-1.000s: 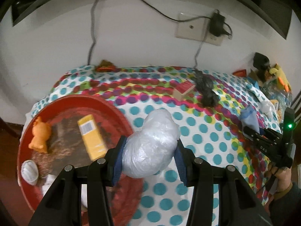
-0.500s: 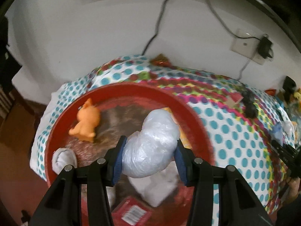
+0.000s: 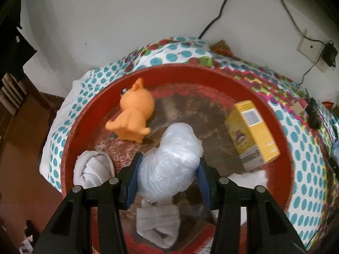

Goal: Organize objects
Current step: 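Carry the white plastic bag to the red tray and open the left gripper, then carry the blue sock to the red tray and open the right gripper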

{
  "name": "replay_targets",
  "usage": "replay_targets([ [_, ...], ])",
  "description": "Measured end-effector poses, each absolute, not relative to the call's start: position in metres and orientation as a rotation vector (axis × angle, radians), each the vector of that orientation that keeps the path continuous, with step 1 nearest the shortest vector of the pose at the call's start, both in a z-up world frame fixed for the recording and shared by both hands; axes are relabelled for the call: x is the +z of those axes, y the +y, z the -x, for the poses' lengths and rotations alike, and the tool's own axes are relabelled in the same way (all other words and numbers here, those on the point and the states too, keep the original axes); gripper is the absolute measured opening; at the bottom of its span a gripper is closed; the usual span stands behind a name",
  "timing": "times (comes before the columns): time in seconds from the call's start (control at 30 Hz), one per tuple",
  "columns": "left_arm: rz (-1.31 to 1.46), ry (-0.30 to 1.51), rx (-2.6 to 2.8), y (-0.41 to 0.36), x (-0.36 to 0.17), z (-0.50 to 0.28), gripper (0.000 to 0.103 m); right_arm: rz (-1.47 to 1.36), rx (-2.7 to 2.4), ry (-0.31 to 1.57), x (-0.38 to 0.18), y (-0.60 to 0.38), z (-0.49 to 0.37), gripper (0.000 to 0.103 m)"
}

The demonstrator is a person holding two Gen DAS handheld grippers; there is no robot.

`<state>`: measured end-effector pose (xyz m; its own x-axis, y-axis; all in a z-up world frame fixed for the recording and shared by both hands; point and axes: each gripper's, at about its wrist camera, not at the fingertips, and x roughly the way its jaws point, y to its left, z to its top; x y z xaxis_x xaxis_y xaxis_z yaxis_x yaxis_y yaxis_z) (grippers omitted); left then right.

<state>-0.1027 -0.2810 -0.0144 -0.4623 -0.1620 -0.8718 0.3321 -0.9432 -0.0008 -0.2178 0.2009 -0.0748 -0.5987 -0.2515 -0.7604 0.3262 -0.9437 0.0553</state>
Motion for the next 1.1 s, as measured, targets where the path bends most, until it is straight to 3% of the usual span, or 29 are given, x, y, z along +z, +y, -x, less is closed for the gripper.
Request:
replay_targets([
  [0.7, -1.458, 0.237, -2.426, -0.296, -0.036, 0.1, 0.05, -1.194, -2.549, 0.171, -0.076, 0.199, 0.218, 0.033],
  [0.77, -1.455, 0.256, -2.428, -0.297, -0.035, 0.098, 0.053, -1.195, -2.552, 0.181, -0.076, 0.198, 0.218, 0.032],
  [0.83, -1.44, 0.266, -2.434, -0.297, -0.032, 0.095, 0.065, -1.194, -2.555, 0.192, -0.076, 0.198, 0.218, 0.032],
  [1.1, -1.284, 0.279, -2.495, -0.297, 0.003, 0.065, 0.083, -1.192, -2.56, 0.213, -0.075, 0.196, 0.217, 0.033],
])
